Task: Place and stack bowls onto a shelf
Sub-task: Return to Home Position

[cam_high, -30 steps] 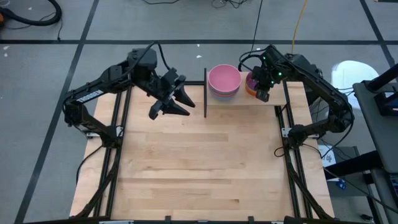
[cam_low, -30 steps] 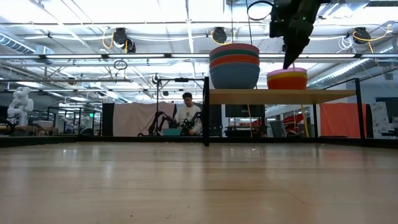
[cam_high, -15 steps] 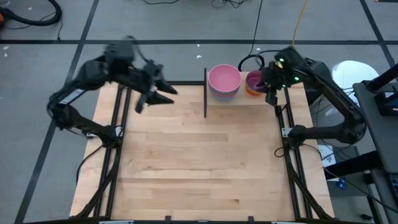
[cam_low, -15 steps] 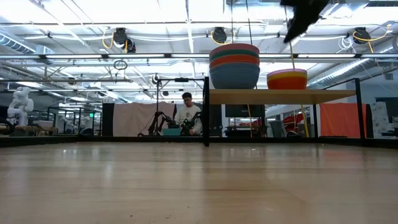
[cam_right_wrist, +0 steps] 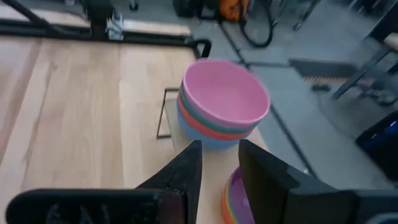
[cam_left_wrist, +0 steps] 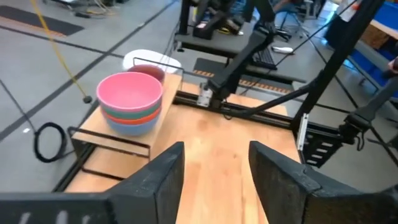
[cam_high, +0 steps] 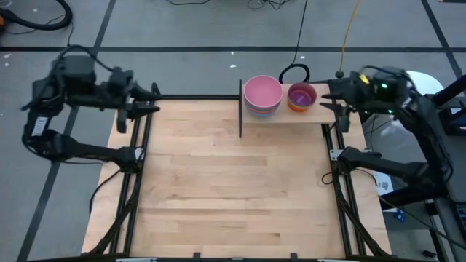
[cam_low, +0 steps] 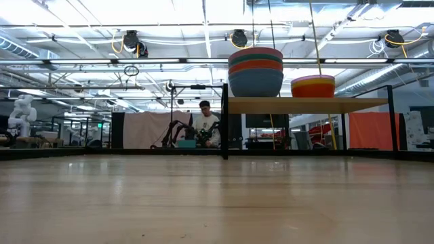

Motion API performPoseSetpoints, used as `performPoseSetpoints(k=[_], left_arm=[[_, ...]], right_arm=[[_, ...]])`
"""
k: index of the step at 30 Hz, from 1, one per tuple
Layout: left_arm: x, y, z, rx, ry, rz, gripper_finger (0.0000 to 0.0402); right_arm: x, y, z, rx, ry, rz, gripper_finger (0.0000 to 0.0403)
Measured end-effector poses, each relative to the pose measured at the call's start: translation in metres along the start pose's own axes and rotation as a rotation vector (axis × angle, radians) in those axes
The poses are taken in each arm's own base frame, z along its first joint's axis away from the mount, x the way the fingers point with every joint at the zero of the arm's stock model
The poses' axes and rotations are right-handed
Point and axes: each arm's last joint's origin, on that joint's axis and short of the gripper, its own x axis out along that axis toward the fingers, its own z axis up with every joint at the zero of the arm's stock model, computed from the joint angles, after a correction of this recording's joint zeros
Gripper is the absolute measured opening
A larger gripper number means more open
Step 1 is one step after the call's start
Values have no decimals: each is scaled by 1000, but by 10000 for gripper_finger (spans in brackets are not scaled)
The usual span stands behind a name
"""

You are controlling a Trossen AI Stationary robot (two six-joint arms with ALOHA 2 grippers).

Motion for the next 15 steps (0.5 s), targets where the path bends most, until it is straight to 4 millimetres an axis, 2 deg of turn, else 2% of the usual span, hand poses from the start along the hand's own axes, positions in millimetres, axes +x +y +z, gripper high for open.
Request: performPoseSetpoints(k=[5,10,13,15], left_arm=[[-19,-4,-9,-2,4,25,137],[-39,-9,-24,10,56,30,59],[-52,-11,-31,36,66,56,14],[-62,-13,-38,52,76,73,8]], right_arm=[[-22,10,-3,-6,-69,-32,98],[-35,16,-5,94,-122,-49,98],[-41,19,-4,98,-162,-64,98],[-46,20,-4,86,-191,-77,98]])
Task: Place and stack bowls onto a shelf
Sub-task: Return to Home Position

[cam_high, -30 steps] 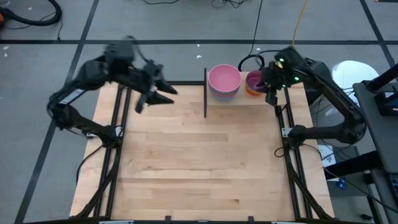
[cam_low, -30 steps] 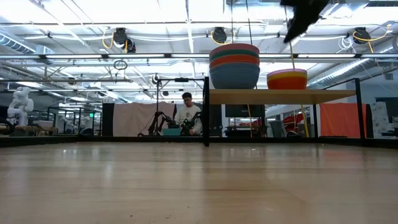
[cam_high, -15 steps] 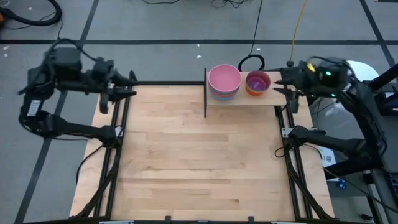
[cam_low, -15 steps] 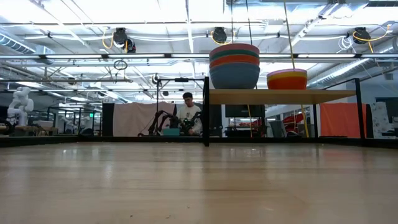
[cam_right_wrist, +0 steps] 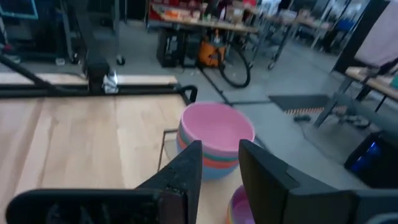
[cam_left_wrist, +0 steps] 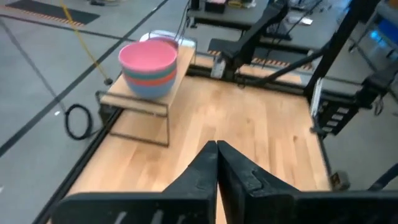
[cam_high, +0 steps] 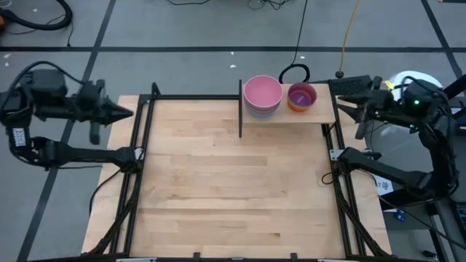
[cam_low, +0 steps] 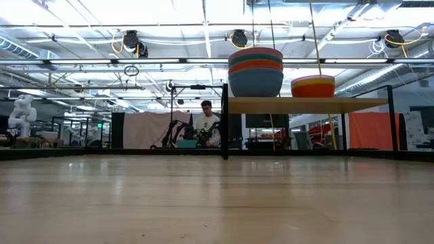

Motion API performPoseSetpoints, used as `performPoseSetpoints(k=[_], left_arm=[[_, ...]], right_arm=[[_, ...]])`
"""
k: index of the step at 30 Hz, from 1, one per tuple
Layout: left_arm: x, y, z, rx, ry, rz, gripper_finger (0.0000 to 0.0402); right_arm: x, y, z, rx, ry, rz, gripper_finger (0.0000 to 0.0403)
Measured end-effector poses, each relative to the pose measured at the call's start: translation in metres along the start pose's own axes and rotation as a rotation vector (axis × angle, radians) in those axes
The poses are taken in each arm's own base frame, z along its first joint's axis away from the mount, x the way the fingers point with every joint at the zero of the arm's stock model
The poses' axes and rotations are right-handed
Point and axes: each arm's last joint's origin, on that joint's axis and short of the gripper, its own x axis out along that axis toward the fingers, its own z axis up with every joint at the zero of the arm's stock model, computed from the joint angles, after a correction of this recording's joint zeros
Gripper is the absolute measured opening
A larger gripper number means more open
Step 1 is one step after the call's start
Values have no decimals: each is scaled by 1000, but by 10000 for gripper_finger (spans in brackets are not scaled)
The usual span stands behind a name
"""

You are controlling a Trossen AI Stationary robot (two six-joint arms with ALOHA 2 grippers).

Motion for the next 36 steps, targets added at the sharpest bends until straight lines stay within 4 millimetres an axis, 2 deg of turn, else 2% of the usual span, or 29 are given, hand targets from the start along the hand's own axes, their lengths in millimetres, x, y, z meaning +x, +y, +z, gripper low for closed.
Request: performPoseSetpoints(k=[8,12,19,24,28,36], left_arm=[[-44,-8,-40,-24,58,19,30],[-69,-14,-56,-11,-22,17,30],[-108,-22,-89,-27,-154,10,30],[-128,-26,-109,42,-224,13,30],[-141,-28,-124,68,-275,13,31],[-156,-31,-143,96,-336,15,31]], right_arm=[[-27,9,5,-63,-166,-53,98],[-43,16,0,-69,-201,-61,98],[-63,26,-7,42,-255,-58,98],[-72,31,-12,81,-268,-56,98],[-80,38,-25,67,-206,-49,98],[-90,45,-36,105,-187,-39,98]])
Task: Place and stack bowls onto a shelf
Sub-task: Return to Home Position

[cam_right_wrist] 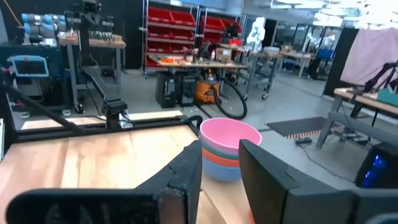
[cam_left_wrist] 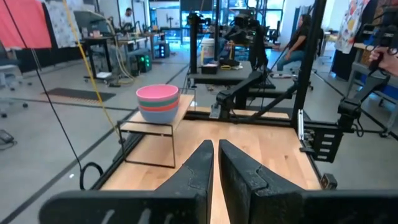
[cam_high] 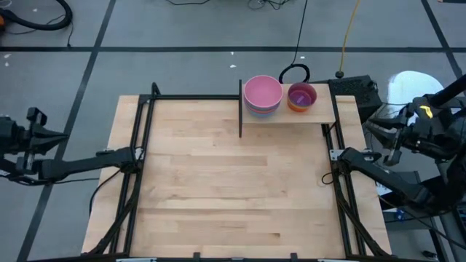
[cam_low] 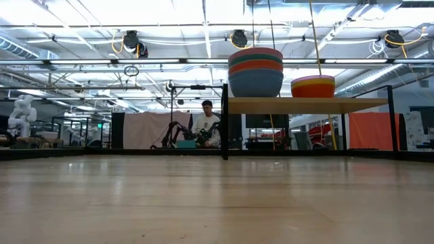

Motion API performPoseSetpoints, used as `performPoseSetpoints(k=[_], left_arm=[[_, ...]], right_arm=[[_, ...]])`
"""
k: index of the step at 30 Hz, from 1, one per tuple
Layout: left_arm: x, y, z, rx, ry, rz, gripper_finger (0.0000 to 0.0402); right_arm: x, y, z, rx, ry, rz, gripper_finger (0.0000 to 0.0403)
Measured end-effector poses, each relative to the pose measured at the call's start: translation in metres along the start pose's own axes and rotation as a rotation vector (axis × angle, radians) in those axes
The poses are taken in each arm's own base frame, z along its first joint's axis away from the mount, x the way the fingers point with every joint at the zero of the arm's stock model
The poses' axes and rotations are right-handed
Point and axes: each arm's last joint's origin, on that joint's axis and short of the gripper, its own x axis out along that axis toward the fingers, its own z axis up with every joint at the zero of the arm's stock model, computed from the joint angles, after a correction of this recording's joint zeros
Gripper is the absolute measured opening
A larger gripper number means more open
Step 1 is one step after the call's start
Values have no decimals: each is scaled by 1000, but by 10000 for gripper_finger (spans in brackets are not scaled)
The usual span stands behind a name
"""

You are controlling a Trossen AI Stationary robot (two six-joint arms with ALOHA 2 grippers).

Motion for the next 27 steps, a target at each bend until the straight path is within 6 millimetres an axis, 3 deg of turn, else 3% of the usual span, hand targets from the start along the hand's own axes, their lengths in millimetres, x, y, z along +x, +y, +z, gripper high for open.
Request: performPoseSetpoints(k=[9,15,21,27], left_arm=[[-19,-4,-14,28,-60,-2,31],[-33,-12,-27,165,-110,-133,31],[-34,-19,-30,179,-119,-139,31],[-32,-25,-30,180,-121,-246,31]], right_arm=[[-21,12,-21,15,-80,33,98],[-24,16,-38,-25,-207,57,98],[-15,14,-51,-38,-248,54,98],[10,9,-71,-32,-228,94,98]])
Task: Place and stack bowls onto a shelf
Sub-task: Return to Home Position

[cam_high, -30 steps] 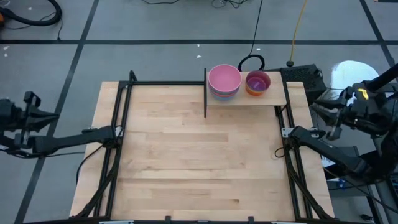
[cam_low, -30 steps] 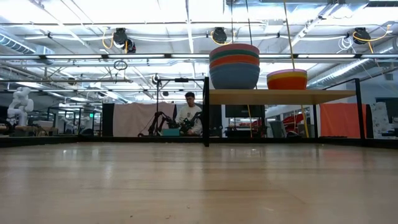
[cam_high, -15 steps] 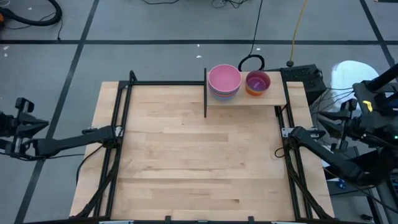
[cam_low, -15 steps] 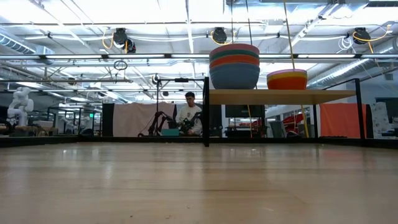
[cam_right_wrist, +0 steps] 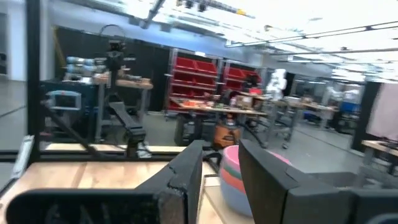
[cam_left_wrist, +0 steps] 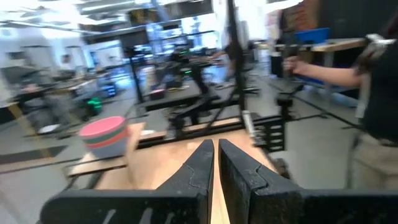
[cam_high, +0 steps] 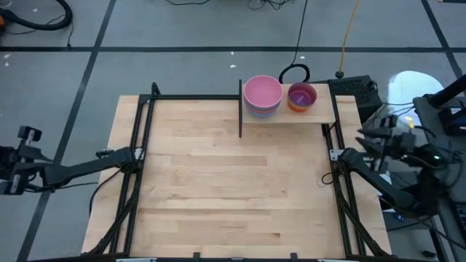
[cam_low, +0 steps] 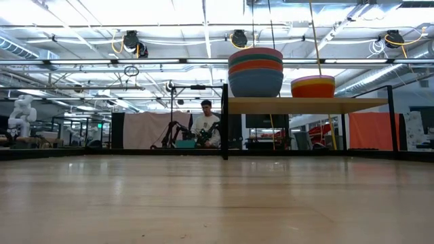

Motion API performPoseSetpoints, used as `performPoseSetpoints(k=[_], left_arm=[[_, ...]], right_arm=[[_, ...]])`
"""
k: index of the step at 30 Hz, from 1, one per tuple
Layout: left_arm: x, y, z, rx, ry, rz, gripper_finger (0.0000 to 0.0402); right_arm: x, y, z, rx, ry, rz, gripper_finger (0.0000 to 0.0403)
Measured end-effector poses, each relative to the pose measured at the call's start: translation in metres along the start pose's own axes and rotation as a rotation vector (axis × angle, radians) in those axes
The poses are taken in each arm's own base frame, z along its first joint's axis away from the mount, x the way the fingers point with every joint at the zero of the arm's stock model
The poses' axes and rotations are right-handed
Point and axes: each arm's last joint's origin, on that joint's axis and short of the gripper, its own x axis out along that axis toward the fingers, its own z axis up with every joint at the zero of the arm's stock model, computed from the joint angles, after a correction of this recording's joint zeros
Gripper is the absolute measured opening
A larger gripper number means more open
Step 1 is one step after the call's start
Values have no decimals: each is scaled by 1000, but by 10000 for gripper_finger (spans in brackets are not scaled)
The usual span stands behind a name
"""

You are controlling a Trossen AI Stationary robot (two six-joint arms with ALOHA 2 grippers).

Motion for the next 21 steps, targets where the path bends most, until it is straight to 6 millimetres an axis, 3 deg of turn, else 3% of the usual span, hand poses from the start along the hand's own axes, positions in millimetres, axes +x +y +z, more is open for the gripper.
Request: performPoseSetpoints(k=[11,21], left_arm=[[10,-8,1,126,12,-32,31],[65,3,-15,102,137,-199,31]], right_arm=[[56,-23,-46,15,-102,81,98],[82,-30,-82,68,-171,196,98]])
